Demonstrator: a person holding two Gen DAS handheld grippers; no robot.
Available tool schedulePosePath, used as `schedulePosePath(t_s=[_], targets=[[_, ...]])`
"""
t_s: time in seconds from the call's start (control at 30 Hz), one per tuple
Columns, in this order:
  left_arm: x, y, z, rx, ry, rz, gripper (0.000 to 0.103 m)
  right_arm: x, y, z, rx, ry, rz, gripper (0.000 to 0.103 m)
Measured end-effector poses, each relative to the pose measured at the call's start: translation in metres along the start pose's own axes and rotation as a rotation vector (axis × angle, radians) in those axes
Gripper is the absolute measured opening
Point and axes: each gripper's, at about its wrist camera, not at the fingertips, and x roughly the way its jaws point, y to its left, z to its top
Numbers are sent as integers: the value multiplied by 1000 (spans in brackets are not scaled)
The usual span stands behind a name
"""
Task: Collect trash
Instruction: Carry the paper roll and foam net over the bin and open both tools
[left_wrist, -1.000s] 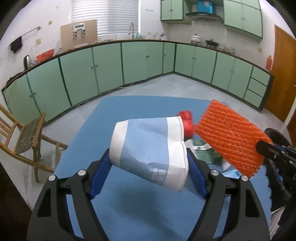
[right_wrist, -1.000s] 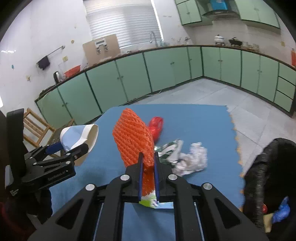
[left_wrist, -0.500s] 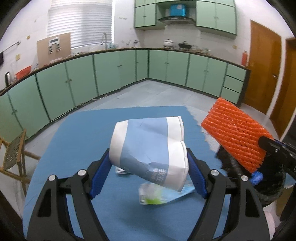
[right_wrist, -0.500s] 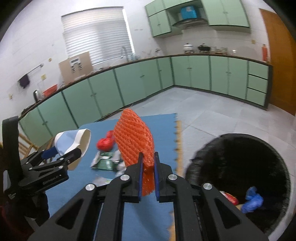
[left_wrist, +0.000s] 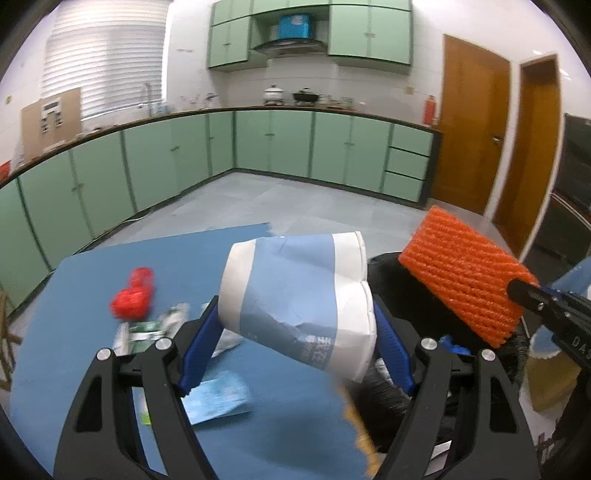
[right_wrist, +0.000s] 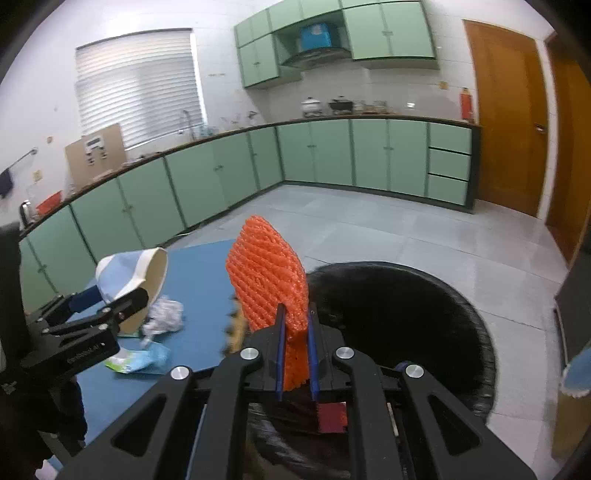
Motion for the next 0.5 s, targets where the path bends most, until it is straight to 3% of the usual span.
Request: schedulePosePath(t_s=[0.5], targets=[[72, -110, -8, 103, 44, -148, 75, 16, -108, -34, 97, 67, -152, 10]])
